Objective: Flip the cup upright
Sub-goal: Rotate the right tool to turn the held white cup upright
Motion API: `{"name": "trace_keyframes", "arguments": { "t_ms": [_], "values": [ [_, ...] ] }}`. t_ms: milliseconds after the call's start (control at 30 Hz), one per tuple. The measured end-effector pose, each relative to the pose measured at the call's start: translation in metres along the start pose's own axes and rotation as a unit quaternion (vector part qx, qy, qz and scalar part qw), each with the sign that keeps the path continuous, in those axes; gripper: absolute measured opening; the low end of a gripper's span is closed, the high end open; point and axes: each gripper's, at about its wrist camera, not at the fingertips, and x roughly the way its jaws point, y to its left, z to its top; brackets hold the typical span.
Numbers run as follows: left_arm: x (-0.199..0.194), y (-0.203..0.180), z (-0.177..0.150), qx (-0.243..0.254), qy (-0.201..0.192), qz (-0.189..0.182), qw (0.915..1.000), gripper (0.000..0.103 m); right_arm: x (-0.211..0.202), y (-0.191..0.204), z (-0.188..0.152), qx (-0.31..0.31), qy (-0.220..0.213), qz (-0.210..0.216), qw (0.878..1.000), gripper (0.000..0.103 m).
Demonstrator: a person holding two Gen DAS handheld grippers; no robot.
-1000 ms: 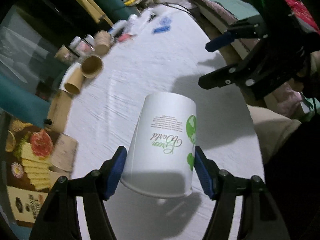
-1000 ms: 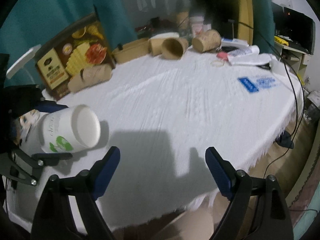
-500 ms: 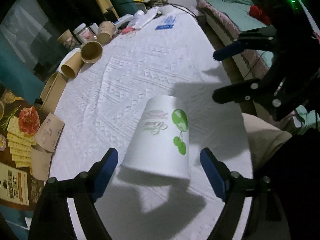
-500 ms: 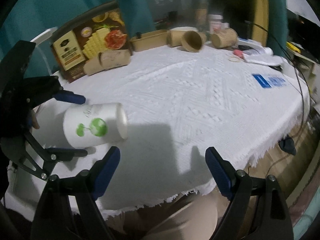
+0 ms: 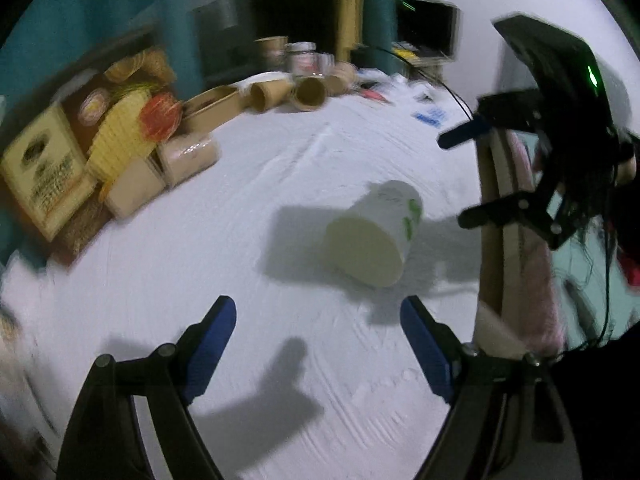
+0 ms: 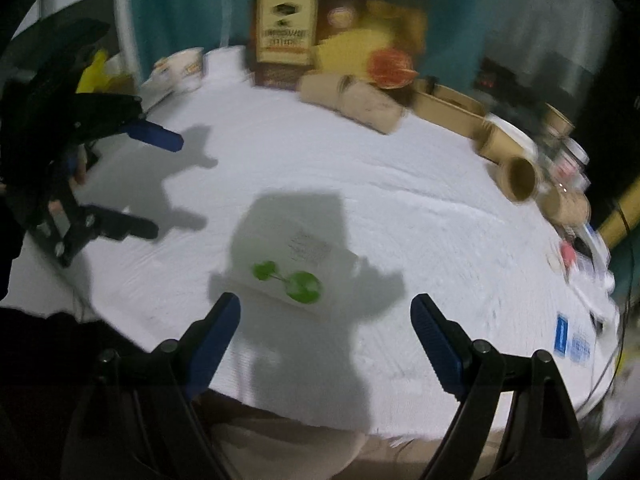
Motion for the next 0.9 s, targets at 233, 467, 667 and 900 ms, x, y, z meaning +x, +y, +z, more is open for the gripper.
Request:
{"name": "trace_keyframes", "arguments": {
  "t_ms": [233, 467, 667, 900],
  "values": [
    [-0.028, 0.029, -0.045, -0.166, -0.060, 0.008, 0.9843, 0.084, 0.016, 0.020, 0.037, -0.119, 0.070, 0.034, 0.990, 0.085],
    [-0.030, 0.032, -0.064, -0.222, -0.088, 0.012, 0.9709, 0.084, 0.052, 0.036, 0.048, -0.227, 0.144, 0.020, 0.963, 0.085],
    [-0.034, 0.042, -0.075, -0.230, -0.099, 0.009, 0.9681, 0.084, 0.080, 0.044, 0.051, -0.277, 0.200, 0.011, 0.940, 0.085],
    [-0.031, 0.047, -0.083, -0.239, -0.101, -0.004, 0.9657, 0.084, 0.106, 0.054, 0.053, -0.324, 0.245, 0.005, 0.914, 0.085]
  ]
}}
